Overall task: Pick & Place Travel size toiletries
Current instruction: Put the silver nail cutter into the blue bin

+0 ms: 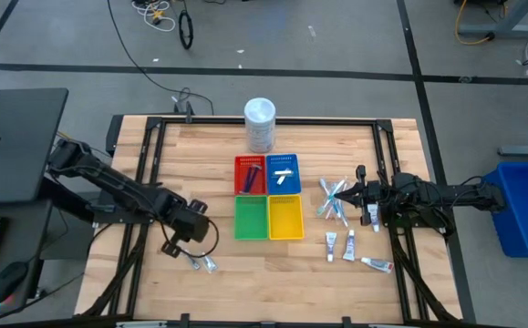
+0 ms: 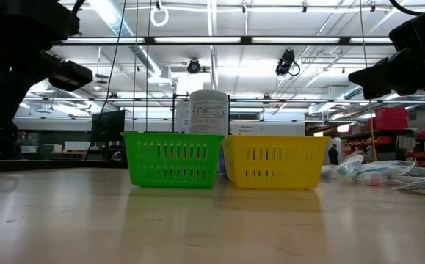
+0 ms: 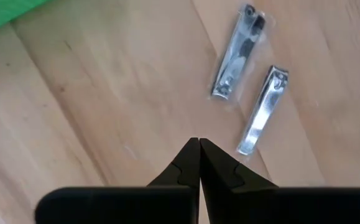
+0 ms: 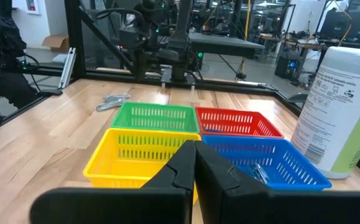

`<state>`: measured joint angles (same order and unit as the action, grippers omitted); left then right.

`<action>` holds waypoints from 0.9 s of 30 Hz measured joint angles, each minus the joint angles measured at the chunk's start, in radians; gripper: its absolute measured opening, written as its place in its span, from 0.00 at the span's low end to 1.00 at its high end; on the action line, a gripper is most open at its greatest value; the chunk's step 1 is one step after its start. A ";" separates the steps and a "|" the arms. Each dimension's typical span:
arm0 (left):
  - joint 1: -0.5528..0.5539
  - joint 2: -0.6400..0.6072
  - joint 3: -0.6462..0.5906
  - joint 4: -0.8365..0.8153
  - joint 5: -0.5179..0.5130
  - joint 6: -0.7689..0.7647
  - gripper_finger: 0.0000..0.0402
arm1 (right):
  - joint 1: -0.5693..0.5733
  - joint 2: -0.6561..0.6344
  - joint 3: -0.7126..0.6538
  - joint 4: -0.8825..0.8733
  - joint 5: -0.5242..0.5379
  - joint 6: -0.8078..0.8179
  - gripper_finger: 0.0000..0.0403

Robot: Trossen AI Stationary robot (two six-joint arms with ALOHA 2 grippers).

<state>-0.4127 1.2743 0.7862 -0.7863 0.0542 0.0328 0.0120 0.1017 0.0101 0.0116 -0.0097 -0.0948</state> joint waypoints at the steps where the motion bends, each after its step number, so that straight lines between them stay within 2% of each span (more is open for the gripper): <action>1: -0.011 0.000 -0.003 0.006 -0.001 -0.005 0.02 | 0.000 0.000 0.000 0.000 0.000 0.000 0.03; 12: -0.128 0.007 -0.071 0.161 -0.028 -0.032 0.11 | 0.000 0.000 0.000 0.000 0.000 0.000 0.03; 22: -0.231 0.008 -0.109 0.174 -0.036 -0.065 0.21 | 0.000 0.000 0.000 0.000 0.000 0.000 0.03; 27: -0.276 0.008 -0.109 0.173 -0.096 -0.078 0.28 | 0.000 0.000 0.000 -0.001 0.000 0.000 0.03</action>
<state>-0.6888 1.2827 0.6777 -0.6136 -0.0421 -0.0449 0.0119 0.1017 0.0101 0.0111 -0.0097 -0.0946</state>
